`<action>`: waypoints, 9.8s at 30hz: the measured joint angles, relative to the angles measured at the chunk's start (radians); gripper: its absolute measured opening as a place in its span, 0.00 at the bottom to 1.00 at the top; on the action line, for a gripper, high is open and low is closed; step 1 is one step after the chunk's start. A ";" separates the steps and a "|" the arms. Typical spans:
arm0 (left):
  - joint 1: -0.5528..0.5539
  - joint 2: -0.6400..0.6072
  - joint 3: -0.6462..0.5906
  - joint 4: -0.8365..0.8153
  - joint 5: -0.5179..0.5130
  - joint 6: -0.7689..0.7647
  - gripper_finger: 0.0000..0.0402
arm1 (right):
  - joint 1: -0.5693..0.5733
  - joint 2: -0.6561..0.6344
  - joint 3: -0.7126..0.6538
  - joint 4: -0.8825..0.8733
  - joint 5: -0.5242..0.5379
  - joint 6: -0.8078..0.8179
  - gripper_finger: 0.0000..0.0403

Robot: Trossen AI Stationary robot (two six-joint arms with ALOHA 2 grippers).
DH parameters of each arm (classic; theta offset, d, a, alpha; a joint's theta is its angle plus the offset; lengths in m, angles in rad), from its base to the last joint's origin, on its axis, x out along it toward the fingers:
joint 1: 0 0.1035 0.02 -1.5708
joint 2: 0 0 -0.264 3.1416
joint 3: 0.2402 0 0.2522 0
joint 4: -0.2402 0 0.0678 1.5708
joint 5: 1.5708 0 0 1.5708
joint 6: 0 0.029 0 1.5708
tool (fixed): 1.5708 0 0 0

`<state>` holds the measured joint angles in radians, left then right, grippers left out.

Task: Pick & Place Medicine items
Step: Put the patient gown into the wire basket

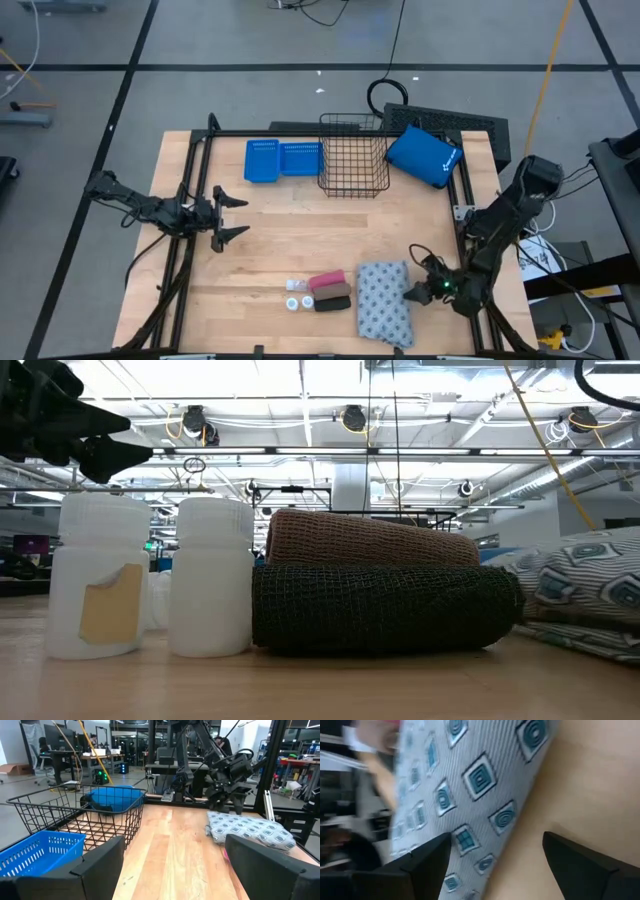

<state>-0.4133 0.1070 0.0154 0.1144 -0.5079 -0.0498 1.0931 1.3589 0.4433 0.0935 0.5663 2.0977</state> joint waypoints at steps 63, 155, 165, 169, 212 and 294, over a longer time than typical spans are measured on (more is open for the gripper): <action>0.000 0.000 0.000 0.002 -0.071 -0.006 0.88 | -0.460 0.286 -0.062 0.784 -0.226 -0.829 0.75; 0.000 0.000 0.000 -0.007 -0.067 -0.006 0.88 | -0.661 -0.322 -0.064 0.709 -0.306 -1.879 0.10; 0.000 0.000 0.000 -0.007 -0.067 -0.007 0.88 | -0.737 -0.322 -0.064 0.710 -0.307 -1.918 0.10; 0.000 0.000 0.000 -0.007 -0.067 -0.007 0.87 | -0.752 -0.322 -0.064 0.711 -0.306 -1.950 0.10; 0.000 0.000 0.000 -0.007 -0.068 -0.007 0.88 | -1.016 -0.322 -0.064 0.755 -0.419 -1.960 0.10; 0.000 -0.001 0.000 -0.007 -0.068 -0.007 0.87 | -1.904 0.071 0.197 0.467 -1.318 -1.926 0.10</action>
<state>-0.4133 0.1062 0.0154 0.1073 -0.5762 -0.0566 -0.8112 1.4298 0.6403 0.5605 -0.7513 0.1715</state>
